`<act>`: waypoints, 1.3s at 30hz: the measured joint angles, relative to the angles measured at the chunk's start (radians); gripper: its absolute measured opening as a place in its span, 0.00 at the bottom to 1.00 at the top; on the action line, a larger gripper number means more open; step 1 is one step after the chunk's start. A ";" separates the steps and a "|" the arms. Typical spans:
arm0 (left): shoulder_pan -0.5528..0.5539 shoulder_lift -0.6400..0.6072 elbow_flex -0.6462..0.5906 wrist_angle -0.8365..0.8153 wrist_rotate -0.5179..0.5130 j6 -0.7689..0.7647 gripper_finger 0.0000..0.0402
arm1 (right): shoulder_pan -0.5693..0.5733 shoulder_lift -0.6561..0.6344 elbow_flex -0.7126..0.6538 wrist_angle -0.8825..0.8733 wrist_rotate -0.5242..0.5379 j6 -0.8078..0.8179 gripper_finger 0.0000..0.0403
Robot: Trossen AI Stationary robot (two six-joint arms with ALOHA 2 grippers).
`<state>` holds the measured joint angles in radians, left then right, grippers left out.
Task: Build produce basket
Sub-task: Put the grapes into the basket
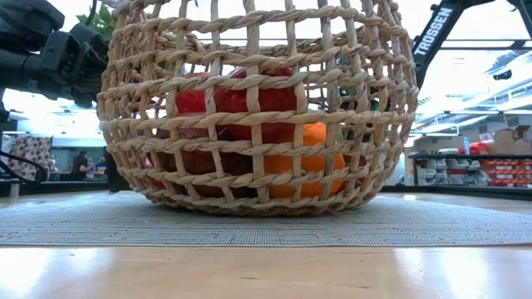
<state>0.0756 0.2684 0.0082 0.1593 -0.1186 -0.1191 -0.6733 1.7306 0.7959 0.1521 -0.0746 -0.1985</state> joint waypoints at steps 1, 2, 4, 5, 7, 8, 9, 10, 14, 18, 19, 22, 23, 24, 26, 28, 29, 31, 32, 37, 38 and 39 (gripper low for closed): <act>0.000 0.000 0.000 0.000 0.000 0.000 0.95 | -0.003 0.000 0.000 -0.006 0.000 0.001 0.89; 0.000 0.000 0.000 0.000 0.000 0.000 0.95 | -0.006 0.000 0.000 -0.009 0.000 0.001 0.88; 0.000 0.000 0.000 0.000 0.000 0.000 0.95 | -0.011 0.000 0.000 -0.012 0.000 0.001 0.86; 0.000 0.000 0.000 0.000 0.000 0.000 0.95 | -0.012 0.000 0.000 -0.012 0.001 0.005 0.86; 0.000 0.000 0.000 0.000 0.000 0.001 0.95 | -0.016 0.000 0.000 -0.011 0.002 0.016 0.86; 0.000 0.000 0.000 0.000 0.000 0.000 0.95 | -0.017 0.000 0.000 -0.012 0.002 0.020 0.86; 0.000 0.000 0.000 0.000 0.000 0.000 0.95 | -0.017 0.000 0.000 -0.013 0.006 0.021 0.86; 0.000 0.000 0.000 0.000 0.000 0.000 0.95 | -0.017 0.000 0.000 -0.013 0.011 0.021 0.86; 0.000 0.000 0.000 0.000 0.000 0.000 0.95 | -0.017 0.000 -0.001 -0.014 0.023 0.021 0.86; 0.000 0.000 0.000 0.000 0.000 0.000 0.95 | -0.017 0.001 -0.001 -0.014 0.026 0.021 0.86; 0.000 0.000 0.000 0.000 0.000 0.000 0.95 | -0.017 0.001 -0.001 -0.014 0.026 0.021 0.86; 0.000 0.000 0.000 0.000 0.000 0.000 0.95 | -0.016 0.001 -0.002 -0.014 0.026 0.021 0.84; 0.000 0.000 0.000 0.000 0.000 0.000 0.95 | -0.016 0.001 -0.002 -0.014 0.025 0.021 0.82; 0.000 0.000 0.000 0.000 0.000 0.001 0.95 | -0.015 0.001 -0.002 -0.014 0.022 0.020 0.79; 0.000 0.000 0.000 0.000 0.000 0.000 0.95 | -0.014 0.001 -0.002 -0.013 0.017 0.021 0.74; 0.000 0.000 0.000 0.000 0.000 0.001 0.95 | -0.014 0.001 -0.002 -0.013 0.012 0.025 0.68; 0.000 0.000 0.000 0.000 0.000 0.001 0.95 | -0.014 0.001 -0.002 -0.013 0.011 0.028 0.66; 0.000 0.000 0.000 0.000 0.000 0.000 0.95 | -0.014 0.001 -0.002 -0.012 0.009 0.028 0.61; 0.000 0.000 0.000 0.000 0.000 0.000 0.95 | -0.014 0.001 -0.002 -0.011 0.007 0.028 0.59; 0.000 0.000 0.000 0.000 0.000 0.001 0.95 | -0.014 0.001 -0.002 -0.006 0.006 0.047 0.52; 0.000 0.000 0.000 0.000 0.000 0.000 0.95 | -0.014 -0.002 -0.002 -0.007 0.006 0.049 0.52; 0.000 0.000 0.000 0.000 0.000 0.000 0.95 | -0.014 -0.007 -0.003 -0.011 0.006 0.052 0.52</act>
<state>0.0756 0.2681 0.0082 0.1593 -0.1185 -0.1192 -0.6876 1.7234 0.7933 0.1412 -0.0685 -0.1465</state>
